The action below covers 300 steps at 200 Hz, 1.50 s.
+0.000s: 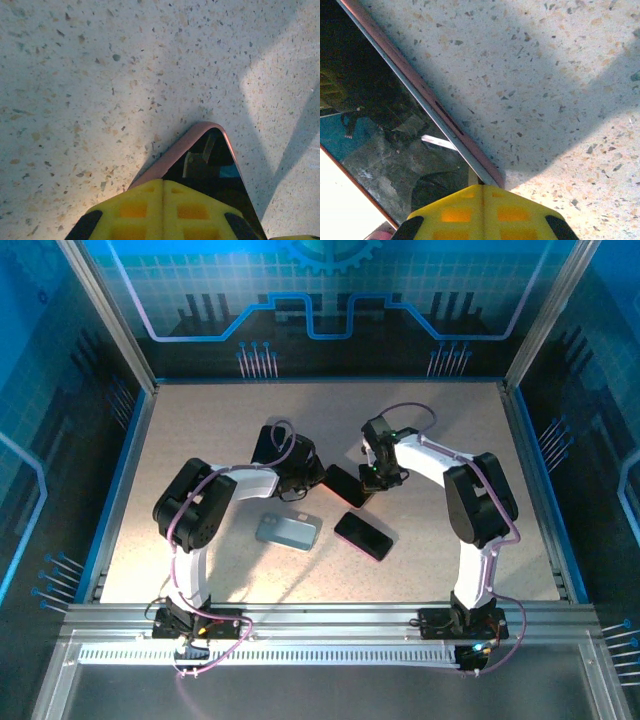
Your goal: Put the phone into the phone case
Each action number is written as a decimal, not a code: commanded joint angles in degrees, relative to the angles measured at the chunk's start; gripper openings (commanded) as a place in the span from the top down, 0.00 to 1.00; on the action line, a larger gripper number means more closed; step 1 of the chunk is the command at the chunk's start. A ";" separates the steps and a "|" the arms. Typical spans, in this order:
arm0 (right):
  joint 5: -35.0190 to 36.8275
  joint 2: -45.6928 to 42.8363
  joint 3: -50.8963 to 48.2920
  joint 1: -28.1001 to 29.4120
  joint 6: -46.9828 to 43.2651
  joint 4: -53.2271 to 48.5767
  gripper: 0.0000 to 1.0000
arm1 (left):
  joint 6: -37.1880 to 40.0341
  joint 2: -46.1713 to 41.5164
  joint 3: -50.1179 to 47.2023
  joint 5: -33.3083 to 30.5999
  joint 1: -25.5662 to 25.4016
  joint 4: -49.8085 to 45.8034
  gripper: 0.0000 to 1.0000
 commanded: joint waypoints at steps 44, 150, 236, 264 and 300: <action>-1.61 12.05 -6.22 6.88 3.78 0.11 1.00 | -0.49 3.10 0.91 1.52 0.21 -0.68 1.00; -9.88 7.14 -9.03 4.03 11.36 8.77 1.00 | -0.08 8.33 6.37 3.11 1.56 -1.17 1.00; -13.65 3.60 -6.75 3.44 17.46 15.29 1.00 | 3.26 6.86 16.44 1.98 3.37 -6.60 1.00; -14.92 1.49 -7.86 3.94 17.33 20.02 1.00 | 3.73 0.20 12.06 1.37 4.19 -6.24 1.00; -13.64 -2.55 -8.02 4.16 15.19 20.26 1.00 | 1.65 -7.78 4.35 2.14 4.34 -4.38 1.00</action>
